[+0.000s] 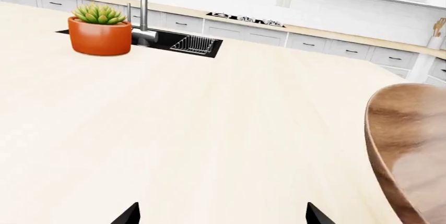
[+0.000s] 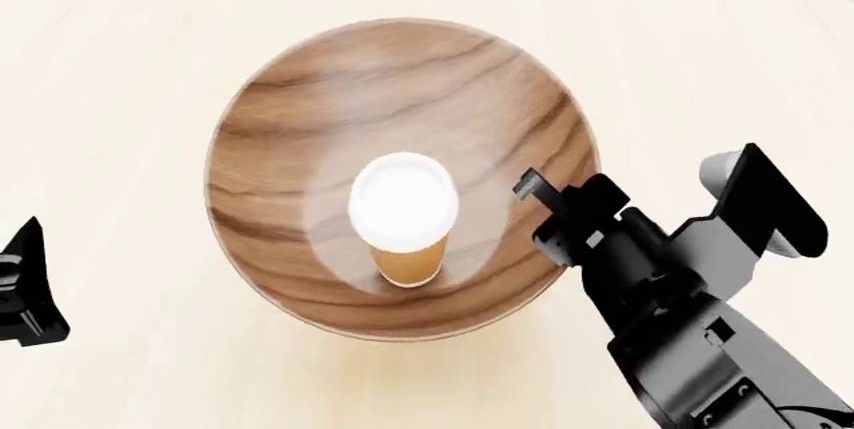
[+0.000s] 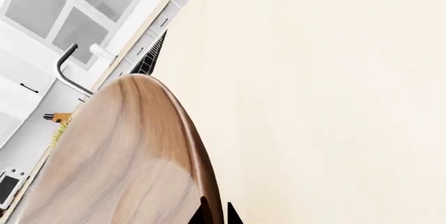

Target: Place the cup inside the bowl on the dining table and move the bowl to any counter.

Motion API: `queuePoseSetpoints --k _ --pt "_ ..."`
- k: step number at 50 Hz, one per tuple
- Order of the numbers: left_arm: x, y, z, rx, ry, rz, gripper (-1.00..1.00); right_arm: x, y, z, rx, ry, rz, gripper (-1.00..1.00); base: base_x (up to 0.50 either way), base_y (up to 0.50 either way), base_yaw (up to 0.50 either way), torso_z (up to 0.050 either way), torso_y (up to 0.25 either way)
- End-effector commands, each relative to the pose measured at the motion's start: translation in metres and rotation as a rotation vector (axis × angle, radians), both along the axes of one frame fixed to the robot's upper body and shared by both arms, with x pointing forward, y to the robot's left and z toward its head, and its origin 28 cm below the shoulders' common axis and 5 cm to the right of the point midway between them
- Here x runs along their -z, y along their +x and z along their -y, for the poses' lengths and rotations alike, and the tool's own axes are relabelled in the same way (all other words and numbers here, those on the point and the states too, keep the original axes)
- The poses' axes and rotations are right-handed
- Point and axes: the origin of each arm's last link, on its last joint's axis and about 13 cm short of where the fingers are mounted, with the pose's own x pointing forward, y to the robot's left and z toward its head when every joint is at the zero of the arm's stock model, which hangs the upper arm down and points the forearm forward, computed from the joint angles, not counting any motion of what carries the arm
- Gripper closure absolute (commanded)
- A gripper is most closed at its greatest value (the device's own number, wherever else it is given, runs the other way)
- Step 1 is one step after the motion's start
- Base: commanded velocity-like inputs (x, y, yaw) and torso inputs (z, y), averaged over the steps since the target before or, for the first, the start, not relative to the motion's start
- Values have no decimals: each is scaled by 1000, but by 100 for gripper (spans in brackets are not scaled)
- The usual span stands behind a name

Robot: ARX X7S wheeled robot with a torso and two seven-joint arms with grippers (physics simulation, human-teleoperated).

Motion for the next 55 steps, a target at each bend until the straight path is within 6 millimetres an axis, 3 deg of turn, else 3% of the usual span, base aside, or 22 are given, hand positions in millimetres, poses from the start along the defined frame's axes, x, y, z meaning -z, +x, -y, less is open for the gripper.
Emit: queuePoseSetpoints --k 1,15,35,55 --pt "0 3 1 -11 -1 11 -100 -2 -9 8 17 42 71 100 0 0 0 0 0" --pt "4 4 0 -6 -5 0 -100 -5 -22 35 45 -87 10 100 0 0 0 0 0" --pt "1 5 4 -1 0 2 -100 -1 -19 36 94 -53 4 100 -137 -5 0 0 1" --pt "-2 2 3 4 4 8 -100 -1 -21 40 97 -37 -8 100 -85 -464 0 0 0"
